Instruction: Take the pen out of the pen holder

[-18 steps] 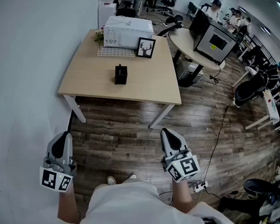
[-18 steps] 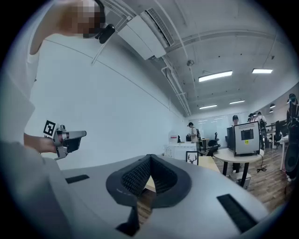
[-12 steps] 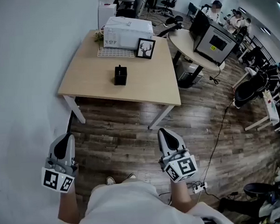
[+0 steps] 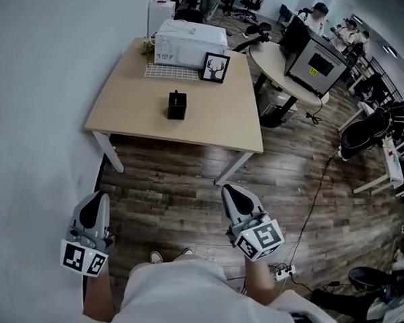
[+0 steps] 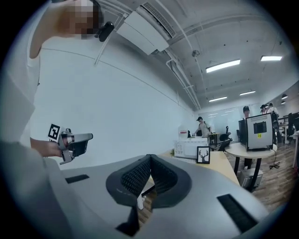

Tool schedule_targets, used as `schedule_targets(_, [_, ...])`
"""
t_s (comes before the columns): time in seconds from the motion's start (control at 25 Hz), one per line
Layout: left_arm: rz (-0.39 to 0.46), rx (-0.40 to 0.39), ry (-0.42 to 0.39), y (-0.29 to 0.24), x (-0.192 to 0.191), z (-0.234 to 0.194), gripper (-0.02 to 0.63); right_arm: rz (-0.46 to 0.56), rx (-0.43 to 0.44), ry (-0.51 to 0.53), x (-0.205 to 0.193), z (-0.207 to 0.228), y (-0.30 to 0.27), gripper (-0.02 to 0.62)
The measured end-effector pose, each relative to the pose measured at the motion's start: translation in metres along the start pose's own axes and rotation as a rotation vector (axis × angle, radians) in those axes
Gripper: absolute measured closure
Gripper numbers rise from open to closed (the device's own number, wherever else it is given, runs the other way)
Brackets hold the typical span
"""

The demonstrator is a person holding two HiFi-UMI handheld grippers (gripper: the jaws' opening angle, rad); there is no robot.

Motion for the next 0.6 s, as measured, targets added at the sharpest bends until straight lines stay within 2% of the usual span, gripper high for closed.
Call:
schedule_targets(0.12, [-0.011,0.012,0.013,0.000,-0.005,0.003,0.592,0.027,0.001,-0.023,0.007,0.007,0.001,0.592])
schedule_targets(0.16, [-0.013,0.017,0.017,0.000,-0.006,0.004,0.592,0.038,0.004,-0.032,0.011,0.010,0.003,0.542])
schedule_targets(0.2, [-0.013,0.022,0.019,0.000,-0.006,0.005,0.592,0.050,0.006,-0.037,0.015,0.013,0.004,0.453])
schedule_targets(0.4, [-0.009,0.025,0.022,-0.007,-0.004,0.017,0.592,0.136,0.001,-0.030,0.043,0.035,0.024,0.431])
schedule_targets(0.6, [-0.013,0.011,0.028,-0.022,-0.007,0.041,0.592,0.174,-0.021,-0.003,0.054,0.059,0.044,0.300])
Point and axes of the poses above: the fingertips, and each gripper's own axes: y backward along the fingers, z to its right, x out of its top, the point moved 1 cm from there along y, backward along the fingers, and after that the axes turned 8 degrees about -y, right-handed, at the moved point
